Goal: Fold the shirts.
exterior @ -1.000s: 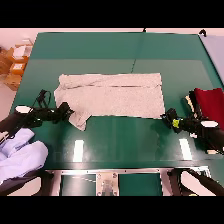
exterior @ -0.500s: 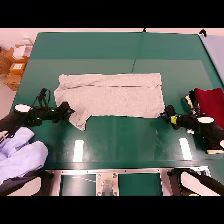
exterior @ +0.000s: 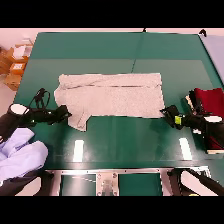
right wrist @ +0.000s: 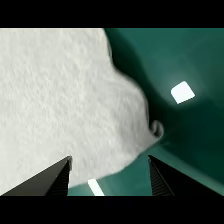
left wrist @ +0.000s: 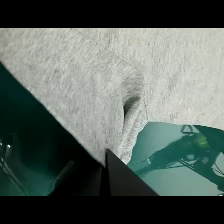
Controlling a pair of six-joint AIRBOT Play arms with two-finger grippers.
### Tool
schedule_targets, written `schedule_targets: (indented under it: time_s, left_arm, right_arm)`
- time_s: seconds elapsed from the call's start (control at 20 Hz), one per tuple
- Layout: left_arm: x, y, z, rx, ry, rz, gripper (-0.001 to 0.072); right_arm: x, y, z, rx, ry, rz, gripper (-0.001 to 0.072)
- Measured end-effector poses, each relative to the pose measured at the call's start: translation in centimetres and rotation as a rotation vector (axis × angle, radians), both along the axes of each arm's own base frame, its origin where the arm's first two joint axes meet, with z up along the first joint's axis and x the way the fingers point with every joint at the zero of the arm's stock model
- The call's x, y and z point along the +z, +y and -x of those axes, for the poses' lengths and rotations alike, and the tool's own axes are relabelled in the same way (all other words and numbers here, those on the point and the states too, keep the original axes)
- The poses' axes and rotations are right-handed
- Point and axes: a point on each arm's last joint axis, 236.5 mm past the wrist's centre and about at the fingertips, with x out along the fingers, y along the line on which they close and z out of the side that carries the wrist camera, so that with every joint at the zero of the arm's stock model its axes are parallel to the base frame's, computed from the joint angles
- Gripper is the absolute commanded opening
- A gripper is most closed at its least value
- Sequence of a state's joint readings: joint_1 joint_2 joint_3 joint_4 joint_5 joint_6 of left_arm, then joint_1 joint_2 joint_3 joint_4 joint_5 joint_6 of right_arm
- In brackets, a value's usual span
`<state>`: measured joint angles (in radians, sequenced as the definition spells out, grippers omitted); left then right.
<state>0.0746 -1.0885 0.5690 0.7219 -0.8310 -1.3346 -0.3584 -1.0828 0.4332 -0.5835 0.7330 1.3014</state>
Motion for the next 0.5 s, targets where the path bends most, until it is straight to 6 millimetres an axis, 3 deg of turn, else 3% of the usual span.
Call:
schedule_targets:
  time_s: [0.2, 0.5]
  left_arm:
    - [-0.1, 0.3, 0.2, -0.005, 0.001, -0.022, 0.0022]
    - [-0.2, 0.5, 0.1, -0.011, -0.008, -0.035, 0.0022]
  right_arm:
    - [-0.1, 1.6, 1.1, 0.061, 0.027, -0.032, 0.0541]
    - [-1.8, 2.3, -1.0, -0.018, 0.026, -0.028, 0.054]
